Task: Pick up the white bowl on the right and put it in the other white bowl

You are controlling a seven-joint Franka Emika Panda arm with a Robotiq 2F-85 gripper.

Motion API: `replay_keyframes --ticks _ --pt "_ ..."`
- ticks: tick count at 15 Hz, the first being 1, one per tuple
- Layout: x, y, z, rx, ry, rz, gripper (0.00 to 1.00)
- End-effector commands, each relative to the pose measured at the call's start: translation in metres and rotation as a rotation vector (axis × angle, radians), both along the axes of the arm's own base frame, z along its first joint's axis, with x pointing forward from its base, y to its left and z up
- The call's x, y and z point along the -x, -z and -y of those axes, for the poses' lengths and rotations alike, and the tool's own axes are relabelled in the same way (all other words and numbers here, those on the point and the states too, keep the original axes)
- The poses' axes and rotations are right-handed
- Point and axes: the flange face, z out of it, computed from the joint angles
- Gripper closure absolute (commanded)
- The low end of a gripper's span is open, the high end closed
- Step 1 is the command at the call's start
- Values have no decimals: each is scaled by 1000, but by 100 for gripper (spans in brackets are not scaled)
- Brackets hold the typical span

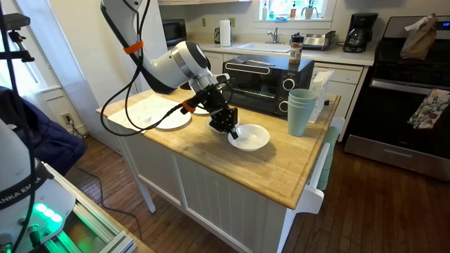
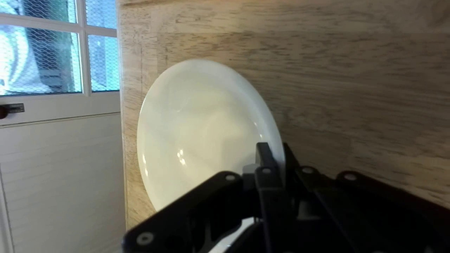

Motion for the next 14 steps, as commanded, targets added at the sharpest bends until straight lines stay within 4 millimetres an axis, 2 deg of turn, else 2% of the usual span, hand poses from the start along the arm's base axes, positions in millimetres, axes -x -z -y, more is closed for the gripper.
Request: replay_keyframes --ticks 1,8,14 --pt "2 -23 -10 45 -14 27 98" --pt "0 -48 -34 39 -41 43 98" --pt "-4 -60 -74 -37 -111 41 98"
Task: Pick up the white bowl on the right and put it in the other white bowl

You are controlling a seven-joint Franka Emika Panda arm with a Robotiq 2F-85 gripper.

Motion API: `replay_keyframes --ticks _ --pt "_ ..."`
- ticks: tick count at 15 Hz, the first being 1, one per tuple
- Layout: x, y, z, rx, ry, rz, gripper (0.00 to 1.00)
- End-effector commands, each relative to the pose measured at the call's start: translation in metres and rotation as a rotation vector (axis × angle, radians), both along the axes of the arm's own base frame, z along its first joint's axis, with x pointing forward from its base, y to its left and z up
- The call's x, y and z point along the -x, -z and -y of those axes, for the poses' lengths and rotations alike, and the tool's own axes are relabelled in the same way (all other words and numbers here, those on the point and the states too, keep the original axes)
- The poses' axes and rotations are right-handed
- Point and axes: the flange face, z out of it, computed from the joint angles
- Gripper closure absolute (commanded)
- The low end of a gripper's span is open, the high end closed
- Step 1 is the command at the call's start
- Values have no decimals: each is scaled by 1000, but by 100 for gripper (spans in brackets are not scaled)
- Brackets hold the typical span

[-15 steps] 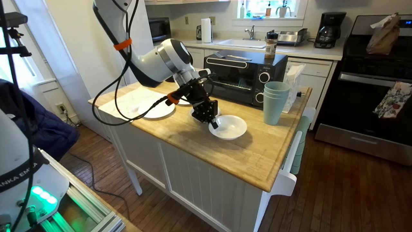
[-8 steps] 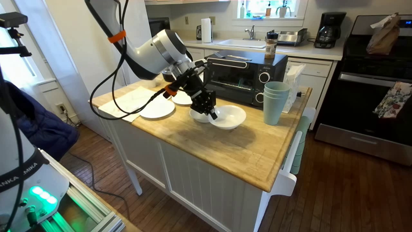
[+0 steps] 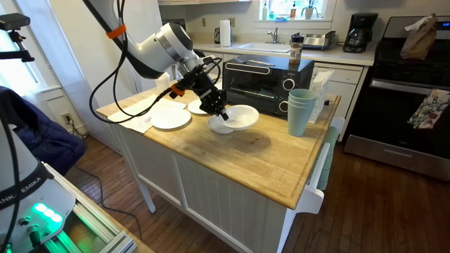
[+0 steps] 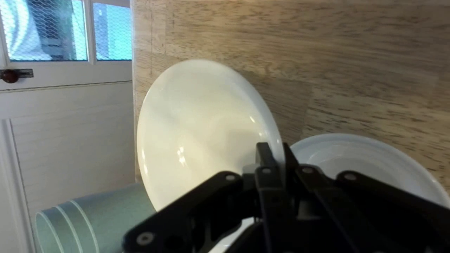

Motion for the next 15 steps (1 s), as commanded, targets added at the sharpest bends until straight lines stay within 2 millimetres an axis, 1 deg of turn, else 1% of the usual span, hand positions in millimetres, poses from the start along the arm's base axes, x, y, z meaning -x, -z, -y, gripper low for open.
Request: replay_keyframes --ticks 1,4,7,11,15 --pt "4 -13 -25 -52 -40 -18 98" --pt "0 -13 -38 -94 -56 -29 98" --pt "-4 -11 -46 -149 -69 -50 98" --pt "-7 -12 -50 -208 -78 -66 98" --pt "-11 -11 -51 -226 -86 -58 98"
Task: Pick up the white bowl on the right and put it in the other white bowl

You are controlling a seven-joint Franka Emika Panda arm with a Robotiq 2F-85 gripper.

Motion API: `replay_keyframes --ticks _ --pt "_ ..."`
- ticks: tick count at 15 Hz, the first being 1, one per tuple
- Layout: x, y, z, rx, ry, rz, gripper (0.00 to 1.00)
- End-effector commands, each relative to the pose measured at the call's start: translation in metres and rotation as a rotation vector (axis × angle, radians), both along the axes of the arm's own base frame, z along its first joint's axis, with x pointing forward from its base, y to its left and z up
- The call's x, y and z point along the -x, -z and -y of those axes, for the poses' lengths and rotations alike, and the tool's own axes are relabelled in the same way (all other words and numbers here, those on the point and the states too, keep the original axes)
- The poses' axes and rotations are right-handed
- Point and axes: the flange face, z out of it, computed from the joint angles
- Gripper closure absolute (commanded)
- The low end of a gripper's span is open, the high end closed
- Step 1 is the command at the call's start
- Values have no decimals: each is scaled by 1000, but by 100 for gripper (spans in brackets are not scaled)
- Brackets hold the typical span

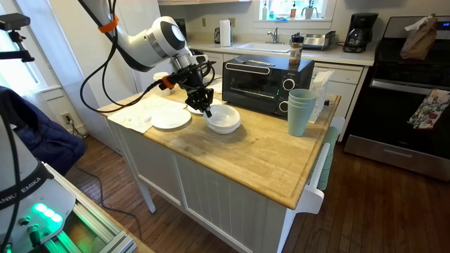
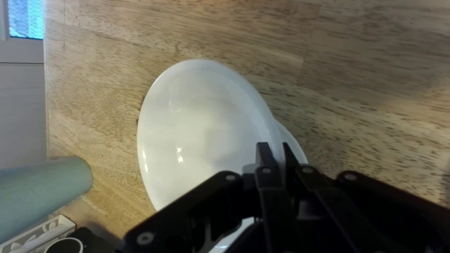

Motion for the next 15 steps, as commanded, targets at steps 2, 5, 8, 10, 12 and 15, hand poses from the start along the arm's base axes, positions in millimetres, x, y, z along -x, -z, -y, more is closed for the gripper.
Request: replay_keyframes --ticks 2,5,8,10,12,15 --pt "-5 -4 -3 -24 -22 17 98" --pt "-9 -1 -5 -19 -32 27 98" --pt "-11 4 -4 -4 -33 24 98" --pt "-13 8 -1 2 -32 22 98" --pt "-14 11 1 -2 -37 21 98" --pt "-17 16 2 -11 -47 28 98"
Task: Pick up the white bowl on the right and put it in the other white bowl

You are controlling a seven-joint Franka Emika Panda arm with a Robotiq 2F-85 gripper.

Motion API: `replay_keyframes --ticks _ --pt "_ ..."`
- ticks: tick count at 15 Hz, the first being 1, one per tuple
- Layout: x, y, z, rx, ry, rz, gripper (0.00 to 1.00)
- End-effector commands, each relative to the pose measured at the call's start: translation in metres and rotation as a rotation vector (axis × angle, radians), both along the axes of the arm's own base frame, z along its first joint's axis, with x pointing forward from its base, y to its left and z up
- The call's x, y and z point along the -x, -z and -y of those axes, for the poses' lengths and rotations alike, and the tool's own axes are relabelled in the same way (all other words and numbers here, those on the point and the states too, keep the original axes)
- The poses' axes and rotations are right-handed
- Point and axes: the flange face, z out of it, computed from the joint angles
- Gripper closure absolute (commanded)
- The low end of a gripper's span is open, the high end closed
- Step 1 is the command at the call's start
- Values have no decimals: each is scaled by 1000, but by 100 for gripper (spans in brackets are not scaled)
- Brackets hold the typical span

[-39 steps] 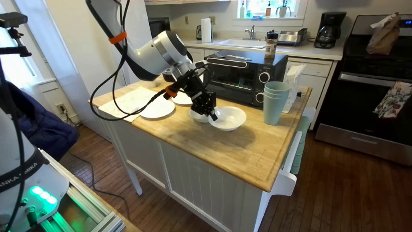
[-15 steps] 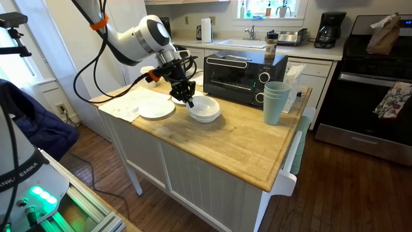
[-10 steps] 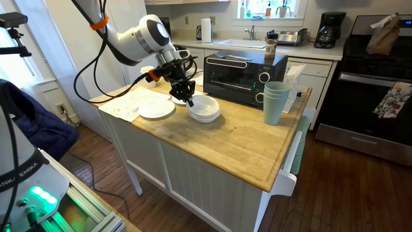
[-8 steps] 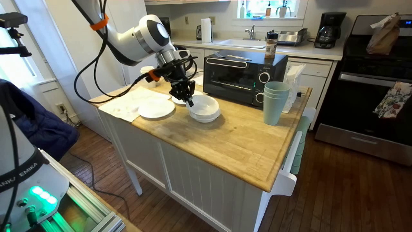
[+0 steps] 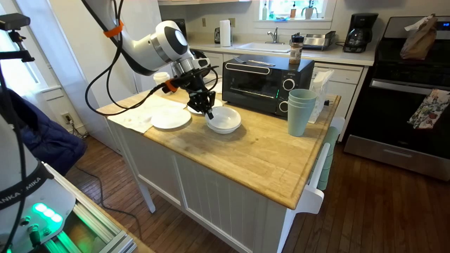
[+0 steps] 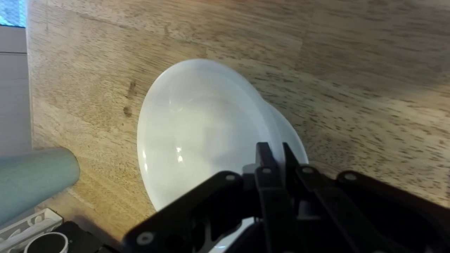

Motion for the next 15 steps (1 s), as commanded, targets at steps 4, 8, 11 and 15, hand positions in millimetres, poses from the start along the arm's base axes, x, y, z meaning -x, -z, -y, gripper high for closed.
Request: replay_keyframes --ticks 4,8,11,15 --pt "-12 3 -1 -11 -45 38 98" --pt "-15 8 -3 -9 -52 38 98" --pt "-16 10 -4 -9 -56 34 98" --pt "-18 13 -5 -9 -60 32 98"
